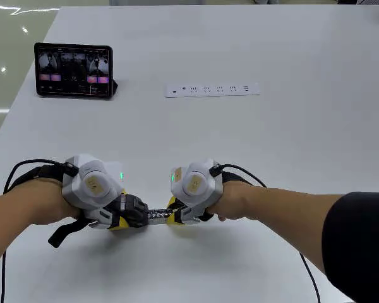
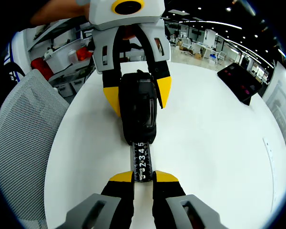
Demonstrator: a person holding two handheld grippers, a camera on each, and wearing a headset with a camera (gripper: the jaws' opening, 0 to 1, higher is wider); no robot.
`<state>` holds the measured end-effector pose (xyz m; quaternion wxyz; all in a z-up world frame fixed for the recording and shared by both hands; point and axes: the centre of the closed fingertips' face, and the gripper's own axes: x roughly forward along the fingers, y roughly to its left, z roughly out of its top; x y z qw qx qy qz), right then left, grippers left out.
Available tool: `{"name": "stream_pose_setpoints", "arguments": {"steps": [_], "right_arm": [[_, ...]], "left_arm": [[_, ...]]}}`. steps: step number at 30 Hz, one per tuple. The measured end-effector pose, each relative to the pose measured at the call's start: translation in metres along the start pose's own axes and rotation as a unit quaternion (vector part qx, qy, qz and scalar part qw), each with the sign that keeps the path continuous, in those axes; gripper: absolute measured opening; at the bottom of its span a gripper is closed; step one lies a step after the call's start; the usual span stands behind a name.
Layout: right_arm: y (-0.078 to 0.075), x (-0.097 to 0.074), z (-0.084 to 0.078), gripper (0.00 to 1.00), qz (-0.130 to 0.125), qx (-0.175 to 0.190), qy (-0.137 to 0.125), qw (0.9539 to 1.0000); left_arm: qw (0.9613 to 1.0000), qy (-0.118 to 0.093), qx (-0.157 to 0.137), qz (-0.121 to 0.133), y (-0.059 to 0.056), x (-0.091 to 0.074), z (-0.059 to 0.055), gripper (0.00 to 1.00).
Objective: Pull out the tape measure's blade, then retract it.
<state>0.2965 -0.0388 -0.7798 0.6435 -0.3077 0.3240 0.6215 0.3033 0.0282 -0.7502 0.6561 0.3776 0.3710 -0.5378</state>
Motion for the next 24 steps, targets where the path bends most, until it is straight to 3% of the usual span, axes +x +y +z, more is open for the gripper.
{"name": "stream_pose_setpoints", "arguments": {"steps": [24], "right_arm": [[-0.0006, -0.0053, -0.0079, 0.10, 0.000, 0.004, 0.005, 1.0000]], "left_arm": [[1.0000, -0.003, -0.001, 0.001, 0.0004, -0.0001, -0.0003, 0.32]]}}
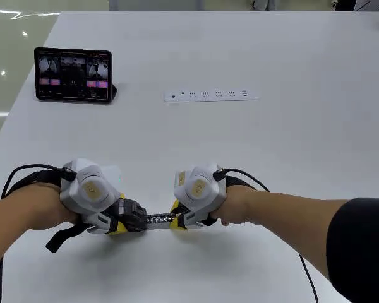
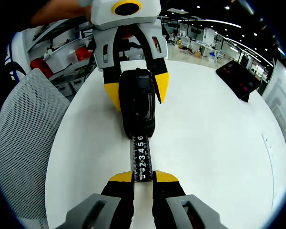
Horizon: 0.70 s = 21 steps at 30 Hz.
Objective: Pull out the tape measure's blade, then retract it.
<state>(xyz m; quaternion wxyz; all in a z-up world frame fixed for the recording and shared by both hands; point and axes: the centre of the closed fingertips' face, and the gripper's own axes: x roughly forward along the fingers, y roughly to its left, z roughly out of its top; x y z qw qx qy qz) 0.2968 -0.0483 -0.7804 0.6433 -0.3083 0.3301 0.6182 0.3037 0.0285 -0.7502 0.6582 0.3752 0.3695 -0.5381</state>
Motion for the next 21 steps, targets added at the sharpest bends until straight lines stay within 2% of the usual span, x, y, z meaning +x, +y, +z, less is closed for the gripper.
{"name": "stream_pose_setpoints", "arguments": {"steps": [21], "right_arm": [[-0.0006, -0.0062, -0.0073, 0.10, 0.000, 0.005, 0.002, 1.0000]], "left_arm": [[1.0000, -0.001, -0.001, 0.001, -0.0003, 0.0006, 0.0003, 0.32]]}}
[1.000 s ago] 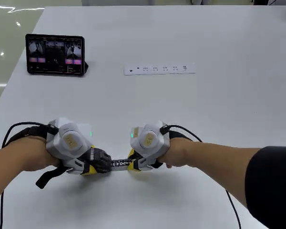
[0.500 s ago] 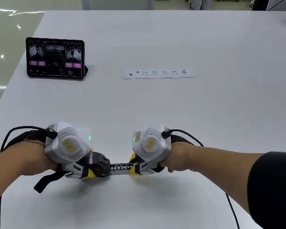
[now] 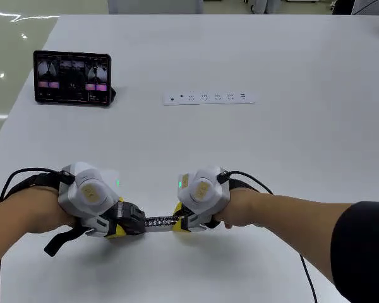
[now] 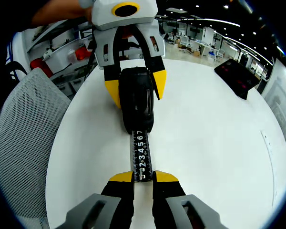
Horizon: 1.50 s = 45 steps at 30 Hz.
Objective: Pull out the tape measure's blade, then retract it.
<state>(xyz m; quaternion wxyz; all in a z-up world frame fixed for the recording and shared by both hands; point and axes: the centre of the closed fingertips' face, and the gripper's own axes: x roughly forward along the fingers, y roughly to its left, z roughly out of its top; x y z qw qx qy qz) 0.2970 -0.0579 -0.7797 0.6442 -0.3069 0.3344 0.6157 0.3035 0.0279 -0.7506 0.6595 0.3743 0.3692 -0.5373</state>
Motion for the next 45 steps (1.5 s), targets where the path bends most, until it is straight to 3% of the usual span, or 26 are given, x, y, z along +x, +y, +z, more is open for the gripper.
{"name": "stream_pose_setpoints", "arguments": {"steps": [45], "right_arm": [[-0.003, -0.010, -0.014, 0.10, 0.000, 0.006, 0.008, 1.0000]], "left_arm": [[1.0000, 0.000, -0.002, 0.001, -0.001, -0.002, 0.001, 0.32]]}}
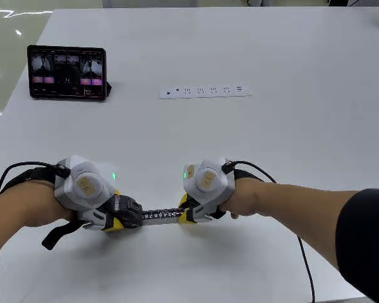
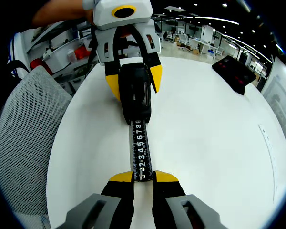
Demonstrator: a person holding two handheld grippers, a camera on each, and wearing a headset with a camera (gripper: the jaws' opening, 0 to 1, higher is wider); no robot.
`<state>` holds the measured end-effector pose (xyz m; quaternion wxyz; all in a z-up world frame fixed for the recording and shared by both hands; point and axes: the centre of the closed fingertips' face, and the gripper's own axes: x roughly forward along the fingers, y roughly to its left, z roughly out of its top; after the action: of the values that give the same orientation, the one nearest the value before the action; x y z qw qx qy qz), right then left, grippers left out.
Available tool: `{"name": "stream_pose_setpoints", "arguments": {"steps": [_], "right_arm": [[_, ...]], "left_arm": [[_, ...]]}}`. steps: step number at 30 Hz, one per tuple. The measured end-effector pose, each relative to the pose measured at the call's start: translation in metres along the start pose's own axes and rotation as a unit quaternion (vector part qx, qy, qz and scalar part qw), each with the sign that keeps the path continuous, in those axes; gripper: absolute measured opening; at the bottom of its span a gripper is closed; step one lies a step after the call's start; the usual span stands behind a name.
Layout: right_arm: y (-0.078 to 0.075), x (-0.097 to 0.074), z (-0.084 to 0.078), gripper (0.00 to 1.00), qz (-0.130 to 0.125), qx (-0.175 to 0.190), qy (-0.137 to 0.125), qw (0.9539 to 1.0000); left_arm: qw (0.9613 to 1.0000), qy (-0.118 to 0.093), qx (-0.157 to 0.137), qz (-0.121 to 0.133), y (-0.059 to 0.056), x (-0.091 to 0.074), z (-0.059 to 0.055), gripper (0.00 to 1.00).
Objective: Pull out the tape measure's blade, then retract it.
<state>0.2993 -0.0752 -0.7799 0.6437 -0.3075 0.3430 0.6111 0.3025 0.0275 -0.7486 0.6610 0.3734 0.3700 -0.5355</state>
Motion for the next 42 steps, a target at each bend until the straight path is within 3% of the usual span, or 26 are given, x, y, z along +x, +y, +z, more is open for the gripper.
{"name": "stream_pose_setpoints", "arguments": {"steps": [42], "right_arm": [[0.000, -0.010, -0.013, 0.10, -0.001, 0.009, 0.004, 1.0000]], "left_arm": [[1.0000, -0.002, 0.000, 0.002, 0.001, 0.001, -0.001, 0.32]]}}
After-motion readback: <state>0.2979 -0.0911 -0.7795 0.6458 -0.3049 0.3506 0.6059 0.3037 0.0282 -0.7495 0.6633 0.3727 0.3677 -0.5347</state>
